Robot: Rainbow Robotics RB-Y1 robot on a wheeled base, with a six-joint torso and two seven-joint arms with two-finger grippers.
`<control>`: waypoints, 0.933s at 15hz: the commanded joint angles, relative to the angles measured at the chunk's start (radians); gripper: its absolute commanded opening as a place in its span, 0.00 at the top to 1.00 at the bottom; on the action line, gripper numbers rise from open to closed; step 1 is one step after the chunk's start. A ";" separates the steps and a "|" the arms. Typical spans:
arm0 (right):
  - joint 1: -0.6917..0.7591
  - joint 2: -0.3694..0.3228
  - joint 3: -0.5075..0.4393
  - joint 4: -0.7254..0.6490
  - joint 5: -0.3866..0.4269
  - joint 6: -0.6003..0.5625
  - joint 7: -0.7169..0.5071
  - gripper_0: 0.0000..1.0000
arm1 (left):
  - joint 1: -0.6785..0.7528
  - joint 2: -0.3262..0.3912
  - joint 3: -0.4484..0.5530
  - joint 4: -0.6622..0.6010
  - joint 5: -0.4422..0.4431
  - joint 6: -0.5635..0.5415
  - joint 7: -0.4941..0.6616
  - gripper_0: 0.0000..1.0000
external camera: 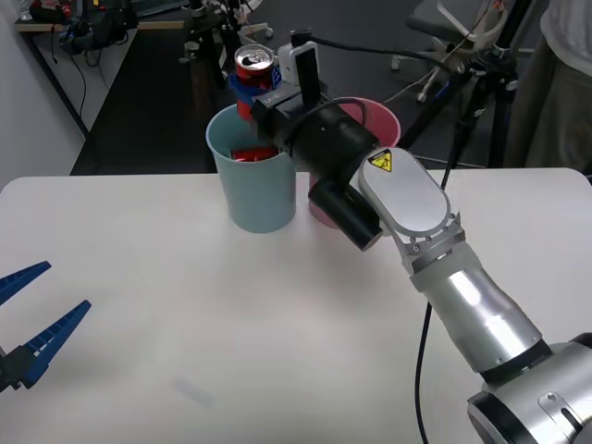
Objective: Grasp the object on the table and drop it into the matching bin: aluminum can to the light blue bin, PET bottle to the pink bin.
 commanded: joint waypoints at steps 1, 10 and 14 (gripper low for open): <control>-0.068 0.020 0.002 0.100 -0.001 0.016 0.001 1.00 | 0.000 0.000 0.000 0.000 0.000 0.000 0.000 0.00; -0.134 0.036 0.009 0.199 -0.001 0.022 -0.001 1.00 | 0.000 0.000 0.000 0.000 0.000 0.000 0.000 0.00; -0.133 0.036 0.009 0.199 -0.001 0.022 -0.007 0.08 | 0.000 0.000 0.000 0.000 0.000 0.000 0.000 0.00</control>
